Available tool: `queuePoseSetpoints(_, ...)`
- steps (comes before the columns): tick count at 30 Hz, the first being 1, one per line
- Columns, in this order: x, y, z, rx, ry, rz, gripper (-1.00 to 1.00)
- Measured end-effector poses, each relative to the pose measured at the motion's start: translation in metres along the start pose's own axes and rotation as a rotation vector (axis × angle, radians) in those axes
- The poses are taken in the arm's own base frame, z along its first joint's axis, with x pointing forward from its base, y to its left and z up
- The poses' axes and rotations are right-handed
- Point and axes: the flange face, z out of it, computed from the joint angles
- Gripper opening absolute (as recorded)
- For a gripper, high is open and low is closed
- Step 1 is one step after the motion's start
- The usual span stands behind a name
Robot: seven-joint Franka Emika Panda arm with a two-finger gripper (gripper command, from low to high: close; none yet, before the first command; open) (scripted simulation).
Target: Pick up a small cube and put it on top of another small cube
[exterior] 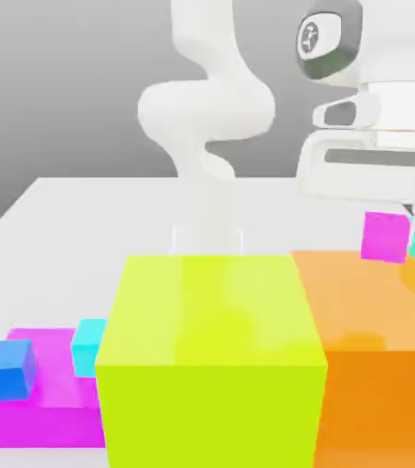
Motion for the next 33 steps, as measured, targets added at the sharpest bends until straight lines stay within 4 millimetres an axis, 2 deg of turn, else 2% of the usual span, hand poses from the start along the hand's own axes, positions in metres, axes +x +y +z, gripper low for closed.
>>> queuePoseSetpoints(6,0.075,0.013,0.017,-0.060,0.006,0.216,-1.00)
queuePoseSetpoints(12,0.146,0.039,0.032,-0.112,0.007,0.433,-1.00)
queuePoseSetpoints(18,0.211,0.077,0.043,-0.159,0.002,0.653,-1.00)
queuePoseSetpoints(24,0.269,0.126,0.052,-0.199,-0.009,0.874,-1.00)
queuePoseSetpoints(26,0.281,0.143,0.057,-0.214,-0.015,0.949,-1.00)
queuePoseSetpoints(27,0.278,0.144,0.064,-0.224,-0.018,0.968,-1.00)
queuePoseSetpoints(31,0.270,0.154,0.112,-0.235,-0.019,0.987,-1.00)
queuePoseSetpoints(32,0.268,0.156,0.125,-0.235,-0.020,0.987,1.00)
queuePoseSetpoints(33,0.268,0.156,0.125,-0.235,-0.020,0.987,1.00)
